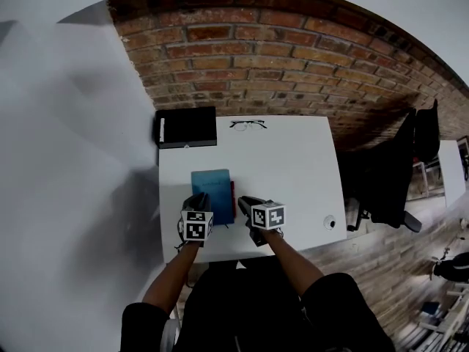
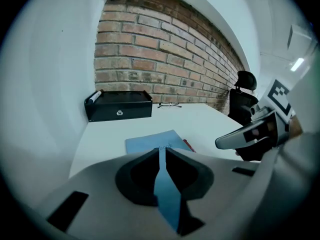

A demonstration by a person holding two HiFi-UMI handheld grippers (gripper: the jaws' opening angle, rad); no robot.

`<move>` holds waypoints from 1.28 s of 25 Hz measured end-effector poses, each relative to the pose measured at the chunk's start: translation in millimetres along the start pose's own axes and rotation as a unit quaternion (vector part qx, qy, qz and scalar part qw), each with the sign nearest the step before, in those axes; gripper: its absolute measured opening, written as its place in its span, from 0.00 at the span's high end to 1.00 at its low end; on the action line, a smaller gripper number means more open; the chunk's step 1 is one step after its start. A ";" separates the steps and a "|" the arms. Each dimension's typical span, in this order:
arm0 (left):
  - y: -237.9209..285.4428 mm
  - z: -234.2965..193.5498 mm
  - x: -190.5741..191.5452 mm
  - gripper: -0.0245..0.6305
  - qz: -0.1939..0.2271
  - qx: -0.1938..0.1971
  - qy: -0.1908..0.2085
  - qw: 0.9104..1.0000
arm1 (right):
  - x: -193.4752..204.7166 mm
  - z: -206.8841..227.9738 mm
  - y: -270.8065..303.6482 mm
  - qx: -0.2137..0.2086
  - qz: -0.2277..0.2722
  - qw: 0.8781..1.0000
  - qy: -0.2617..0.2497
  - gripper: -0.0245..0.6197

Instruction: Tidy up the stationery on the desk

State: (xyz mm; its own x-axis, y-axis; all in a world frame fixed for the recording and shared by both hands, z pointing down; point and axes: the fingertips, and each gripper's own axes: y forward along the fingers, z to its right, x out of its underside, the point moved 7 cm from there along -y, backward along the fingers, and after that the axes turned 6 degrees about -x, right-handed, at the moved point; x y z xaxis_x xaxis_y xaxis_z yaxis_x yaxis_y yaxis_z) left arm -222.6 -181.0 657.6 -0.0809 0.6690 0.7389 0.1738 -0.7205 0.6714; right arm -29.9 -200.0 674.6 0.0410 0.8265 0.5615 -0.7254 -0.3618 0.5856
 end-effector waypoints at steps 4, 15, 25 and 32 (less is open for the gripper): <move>-9.8 9.8 -7.0 0.89 0.020 -0.007 -0.006 1.000 | -9.9 -1.5 -24.8 0.063 0.021 0.995 -0.072 0.93; -68.7 43.9 -5.3 0.91 0.071 -0.041 -0.004 0.997 | -2.4 -32.8 -108.1 0.100 0.118 0.969 -0.191 0.93; -143.5 102.0 24.3 0.91 0.106 -0.044 0.015 0.993 | 47.4 -55.0 -189.8 0.110 0.167 0.956 -0.214 0.93; -180.0 129.3 47.4 0.91 0.118 -0.039 0.025 0.992 | 81.3 -67.4 -216.9 0.112 0.175 0.955 -0.214 0.93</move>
State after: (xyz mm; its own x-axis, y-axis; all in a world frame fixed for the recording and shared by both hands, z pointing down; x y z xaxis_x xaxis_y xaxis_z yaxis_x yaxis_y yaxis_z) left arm -130.8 4.0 564.3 -0.0960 0.4724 0.8761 0.1169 -0.8688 0.4812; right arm 84.4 -25.3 553.8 0.1349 0.4044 0.9046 -0.5832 -0.7056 0.4024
